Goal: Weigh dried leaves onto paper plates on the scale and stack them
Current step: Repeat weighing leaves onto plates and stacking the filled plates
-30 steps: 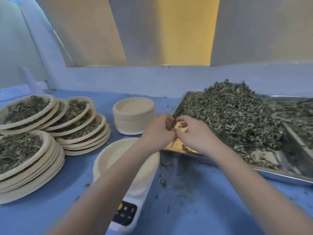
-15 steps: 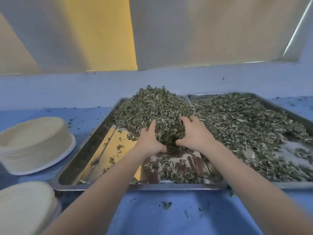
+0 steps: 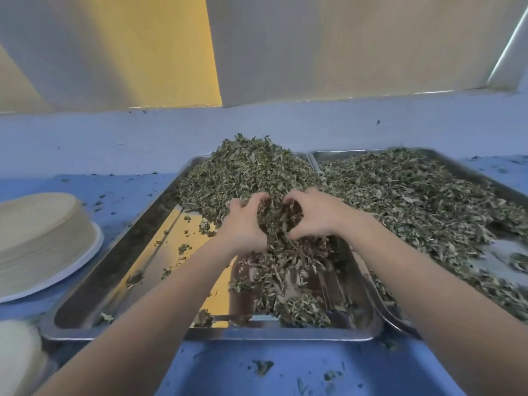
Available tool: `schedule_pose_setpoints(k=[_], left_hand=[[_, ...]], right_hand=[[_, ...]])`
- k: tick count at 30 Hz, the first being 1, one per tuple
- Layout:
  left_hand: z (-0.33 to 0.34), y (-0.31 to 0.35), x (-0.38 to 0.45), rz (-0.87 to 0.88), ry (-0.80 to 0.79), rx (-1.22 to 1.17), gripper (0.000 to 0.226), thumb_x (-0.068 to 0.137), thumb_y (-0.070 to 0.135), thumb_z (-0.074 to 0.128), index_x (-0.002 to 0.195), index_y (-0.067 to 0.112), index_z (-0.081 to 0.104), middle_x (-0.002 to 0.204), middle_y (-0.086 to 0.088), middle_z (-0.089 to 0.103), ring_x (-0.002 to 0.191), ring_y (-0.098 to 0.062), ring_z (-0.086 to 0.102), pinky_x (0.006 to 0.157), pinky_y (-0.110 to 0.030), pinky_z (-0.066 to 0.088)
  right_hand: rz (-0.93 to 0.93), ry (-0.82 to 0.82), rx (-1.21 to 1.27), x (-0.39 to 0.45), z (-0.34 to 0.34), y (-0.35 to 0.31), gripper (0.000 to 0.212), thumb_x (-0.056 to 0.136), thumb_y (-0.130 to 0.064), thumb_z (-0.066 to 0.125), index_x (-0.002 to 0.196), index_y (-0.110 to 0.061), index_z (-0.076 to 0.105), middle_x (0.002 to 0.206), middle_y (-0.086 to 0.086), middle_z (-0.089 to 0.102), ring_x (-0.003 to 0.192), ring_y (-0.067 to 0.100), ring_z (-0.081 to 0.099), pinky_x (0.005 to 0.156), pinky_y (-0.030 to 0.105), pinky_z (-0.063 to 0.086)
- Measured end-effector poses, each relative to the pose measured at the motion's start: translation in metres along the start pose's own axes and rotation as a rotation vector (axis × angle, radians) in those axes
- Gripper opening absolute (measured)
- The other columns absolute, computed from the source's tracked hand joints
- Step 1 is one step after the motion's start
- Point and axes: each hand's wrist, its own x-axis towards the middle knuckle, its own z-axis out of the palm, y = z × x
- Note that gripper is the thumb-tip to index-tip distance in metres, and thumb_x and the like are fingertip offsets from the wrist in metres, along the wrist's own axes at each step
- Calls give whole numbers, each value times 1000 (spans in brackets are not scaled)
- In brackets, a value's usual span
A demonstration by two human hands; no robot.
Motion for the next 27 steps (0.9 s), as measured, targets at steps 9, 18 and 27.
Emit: schedule_pose_setpoints(k=[9,18,27], left_hand=[[-18,-2,-21,6,-297,155,108,64,3,76,144,46,16,143,-15,22,101,-28,57,84,-41,51],[0,0,-42,-94,-241,-74,88,69,-3,71,139,21,23,106,-10,50,76,-21,57,59,-33,52],[-53,-30,-83,-122,-39,-160,94,70,-3,75,142,38,29,116,-5,46,85,-24,60,68,-42,59]], right_hand=[[52,-208,-57,-25,-3,9,106,52,-58,81,141,-36,26,132,3,36,116,23,43,93,41,42],[-20,-130,133,-23,24,-36,68,68,-18,78,125,-23,41,89,-1,53,71,14,52,53,25,44],[-157,61,366,-24,17,-100,46,71,-12,75,106,-30,52,116,3,57,92,21,64,69,32,52]])
